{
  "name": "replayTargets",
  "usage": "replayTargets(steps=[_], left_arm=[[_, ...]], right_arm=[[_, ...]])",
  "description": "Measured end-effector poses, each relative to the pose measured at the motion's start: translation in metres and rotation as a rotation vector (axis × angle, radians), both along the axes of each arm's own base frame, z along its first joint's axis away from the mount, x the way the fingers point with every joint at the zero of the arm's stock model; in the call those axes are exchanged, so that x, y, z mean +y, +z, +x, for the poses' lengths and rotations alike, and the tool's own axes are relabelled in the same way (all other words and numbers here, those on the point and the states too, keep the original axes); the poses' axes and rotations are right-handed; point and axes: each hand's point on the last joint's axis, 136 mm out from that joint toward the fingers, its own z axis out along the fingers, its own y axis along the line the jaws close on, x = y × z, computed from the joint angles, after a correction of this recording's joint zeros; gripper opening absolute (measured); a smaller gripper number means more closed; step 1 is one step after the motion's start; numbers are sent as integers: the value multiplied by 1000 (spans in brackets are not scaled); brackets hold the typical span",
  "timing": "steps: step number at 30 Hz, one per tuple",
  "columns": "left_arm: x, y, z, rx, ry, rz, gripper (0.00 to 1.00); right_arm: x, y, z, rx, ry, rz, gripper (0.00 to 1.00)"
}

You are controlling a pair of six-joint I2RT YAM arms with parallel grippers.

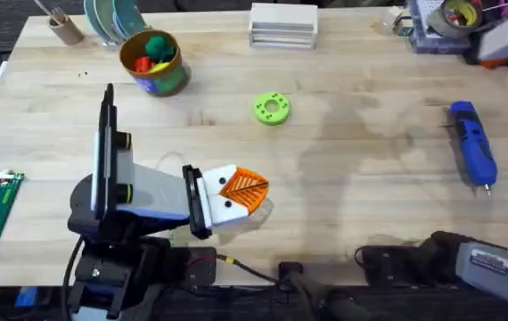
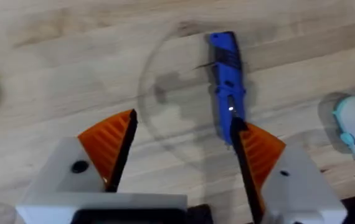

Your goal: Pick up the gripper from the table and insert it into the empty holder that is missing its gripper. Then pick up a screw, insert it into the mounting hole, and use the screwdriver to tighten it. Finally, clean up the table by picking up the vegetable and placing it into the bucket.

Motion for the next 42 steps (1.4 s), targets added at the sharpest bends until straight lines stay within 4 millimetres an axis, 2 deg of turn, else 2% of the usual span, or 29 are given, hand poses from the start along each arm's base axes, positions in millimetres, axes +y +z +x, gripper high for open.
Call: replayTargets(steps=[4,7,10,13,17,21,28,33,37,42], left_arm=[[0,0,1,-2,8,1,6],[1,0,2,-3,14,1,6],[1,0,3,-3,17,2,6],[1,0,3,-3,20,2,6],[1,0,3,-3,20,2,6],[1,0,3,-3,20,2,6],[1,0,3,-4,20,2,6],[1,0,3,-3,20,2,6],[1,0,3,-3,20,2,6],[1,0,3,-3,20,2,6]], right_arm=[[-40,6,2,-54,-79,-34,970],[-68,-2,-7,-6,-154,-59,971],[-87,-12,-11,35,-206,-65,970],[-101,-19,0,26,-221,-69,970],[-106,-34,11,64,-173,-59,970],[-99,-52,23,100,-32,-20,970],[-98,-66,43,100,167,-32,970],[-100,-90,39,182,271,-8,970],[-108,-121,29,250,300,35,970],[-108,-151,22,309,363,70,971]])
